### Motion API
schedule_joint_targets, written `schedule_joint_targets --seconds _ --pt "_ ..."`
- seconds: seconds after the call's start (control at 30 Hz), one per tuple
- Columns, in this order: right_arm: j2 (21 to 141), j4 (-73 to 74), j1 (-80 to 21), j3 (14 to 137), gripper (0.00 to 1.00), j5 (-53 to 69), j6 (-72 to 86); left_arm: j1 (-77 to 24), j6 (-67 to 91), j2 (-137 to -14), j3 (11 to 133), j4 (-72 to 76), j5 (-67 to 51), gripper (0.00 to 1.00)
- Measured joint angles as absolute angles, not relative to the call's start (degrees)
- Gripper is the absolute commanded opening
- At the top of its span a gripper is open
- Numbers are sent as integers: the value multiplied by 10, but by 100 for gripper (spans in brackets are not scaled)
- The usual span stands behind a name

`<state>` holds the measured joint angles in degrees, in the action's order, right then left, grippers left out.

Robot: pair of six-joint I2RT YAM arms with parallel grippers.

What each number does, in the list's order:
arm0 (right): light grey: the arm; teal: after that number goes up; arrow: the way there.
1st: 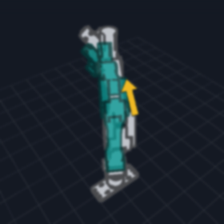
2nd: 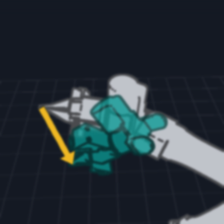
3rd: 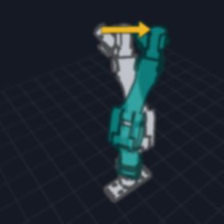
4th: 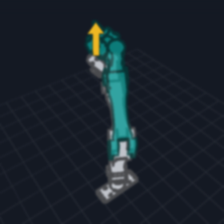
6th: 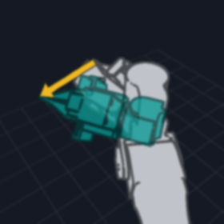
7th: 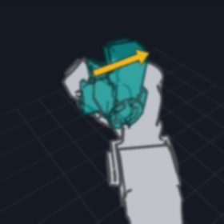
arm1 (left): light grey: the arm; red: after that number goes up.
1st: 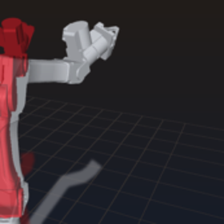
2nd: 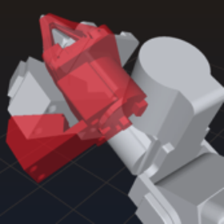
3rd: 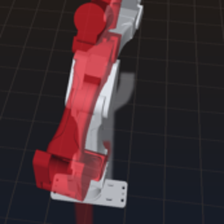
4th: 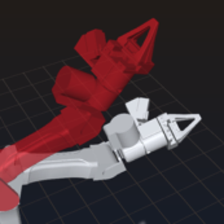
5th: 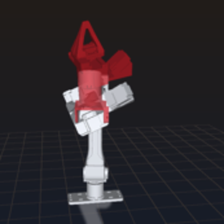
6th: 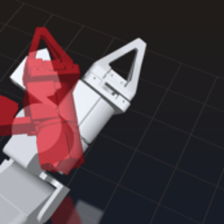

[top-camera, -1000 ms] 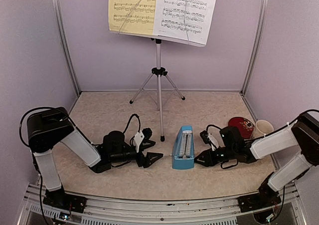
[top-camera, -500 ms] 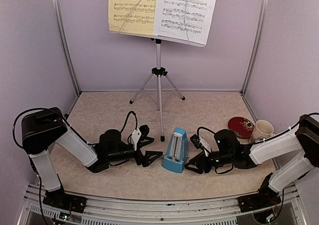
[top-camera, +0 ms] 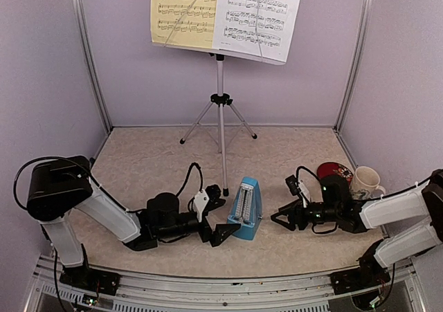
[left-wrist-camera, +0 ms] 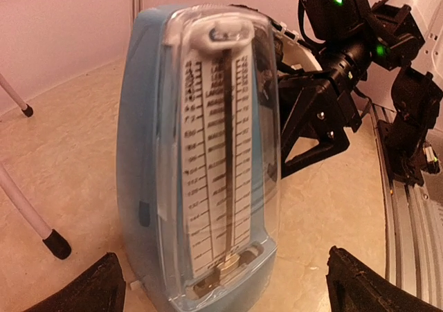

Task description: Set up the instrument practice props

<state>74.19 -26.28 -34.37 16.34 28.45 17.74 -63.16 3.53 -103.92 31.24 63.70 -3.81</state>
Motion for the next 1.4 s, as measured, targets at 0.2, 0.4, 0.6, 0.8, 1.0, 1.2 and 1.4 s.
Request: schedule_joint_targets --seconds 0.2,0.4,0.6,0.8,1.0,1.2,1.4 --pt "746 -284 -343 163 64 299 178 -722 77 -1049 386 604 149 99" --pt "743 -287 -342 163 66 298 178 -748 101 -1084 470 548 277 99" --pt "735 -294 -340 157 67 296 179 -749 108 -1118 523 484 362 97" --pt "731 -302 -340 149 73 293 184 -749 117 -1148 565 449 400 84" --pt "713 -306 -340 138 75 288 187 -751 98 -1152 572 445 406 60" --pt "701 -329 -340 130 75 288 191 -756 46 -1130 547 451 408 47" --pt "698 -345 -340 130 77 298 191 -761 -18 -1107 536 441 413 47"
